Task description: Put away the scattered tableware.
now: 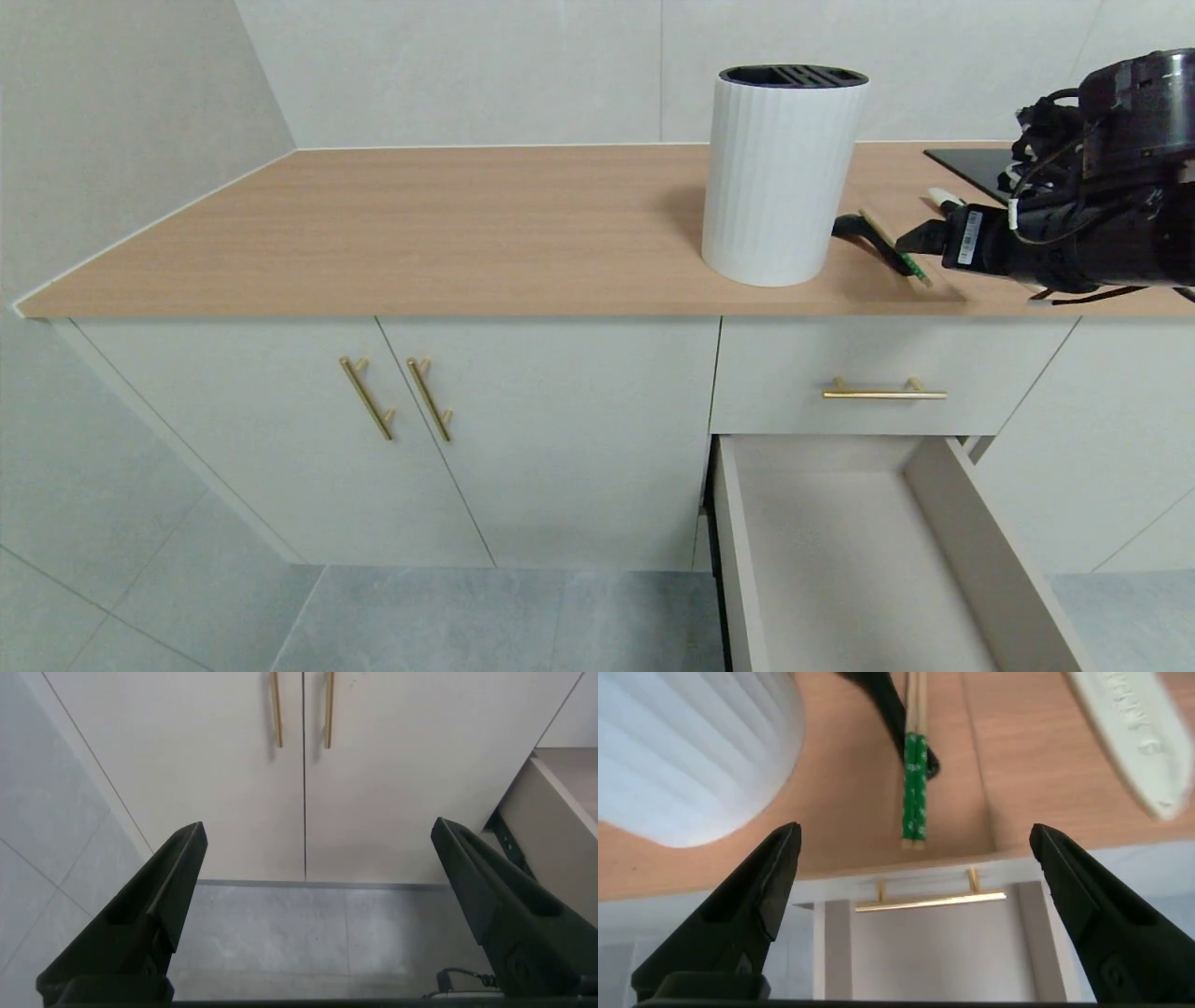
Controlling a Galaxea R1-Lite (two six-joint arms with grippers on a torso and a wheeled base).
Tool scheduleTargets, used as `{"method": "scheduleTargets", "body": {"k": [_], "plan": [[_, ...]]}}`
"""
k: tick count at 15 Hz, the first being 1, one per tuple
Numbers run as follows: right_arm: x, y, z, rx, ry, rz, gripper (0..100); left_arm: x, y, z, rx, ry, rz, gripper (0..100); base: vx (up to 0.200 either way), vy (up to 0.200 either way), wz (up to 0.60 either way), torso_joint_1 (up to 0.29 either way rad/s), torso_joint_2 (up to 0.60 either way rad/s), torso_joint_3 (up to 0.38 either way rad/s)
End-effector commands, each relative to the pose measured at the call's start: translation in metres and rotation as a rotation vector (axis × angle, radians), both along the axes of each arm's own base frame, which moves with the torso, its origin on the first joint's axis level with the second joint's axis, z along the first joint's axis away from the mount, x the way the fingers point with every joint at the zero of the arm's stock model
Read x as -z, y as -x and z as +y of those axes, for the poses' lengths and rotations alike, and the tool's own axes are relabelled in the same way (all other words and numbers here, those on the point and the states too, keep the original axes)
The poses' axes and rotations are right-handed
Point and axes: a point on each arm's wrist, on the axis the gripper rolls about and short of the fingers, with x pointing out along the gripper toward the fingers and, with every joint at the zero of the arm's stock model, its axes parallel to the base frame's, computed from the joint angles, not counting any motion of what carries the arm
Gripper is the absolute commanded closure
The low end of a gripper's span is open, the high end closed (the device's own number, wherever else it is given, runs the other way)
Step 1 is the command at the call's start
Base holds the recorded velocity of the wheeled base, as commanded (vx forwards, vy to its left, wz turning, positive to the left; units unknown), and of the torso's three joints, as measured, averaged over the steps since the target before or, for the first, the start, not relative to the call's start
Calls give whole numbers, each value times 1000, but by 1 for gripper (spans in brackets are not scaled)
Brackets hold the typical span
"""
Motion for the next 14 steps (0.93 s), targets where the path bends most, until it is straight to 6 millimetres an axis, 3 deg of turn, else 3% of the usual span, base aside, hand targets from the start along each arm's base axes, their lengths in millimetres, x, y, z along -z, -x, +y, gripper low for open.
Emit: {"method": "scheduleTargets", "body": {"k": [1, 9, 14], "plan": [[15, -13, 1, 8, 12, 42, 0, 0, 0, 0, -1, 0, 2, 0, 0, 0, 0, 0, 0, 0], [22, -24, 5, 5, 2, 13, 0, 0, 0, 0, -1, 0, 2, 0, 0, 0, 0, 0, 0, 0], [37, -38, 9, 3, 10, 30, 0, 0, 0, 0, -1, 0, 2, 0, 0, 0, 0, 0, 0, 0]]}}
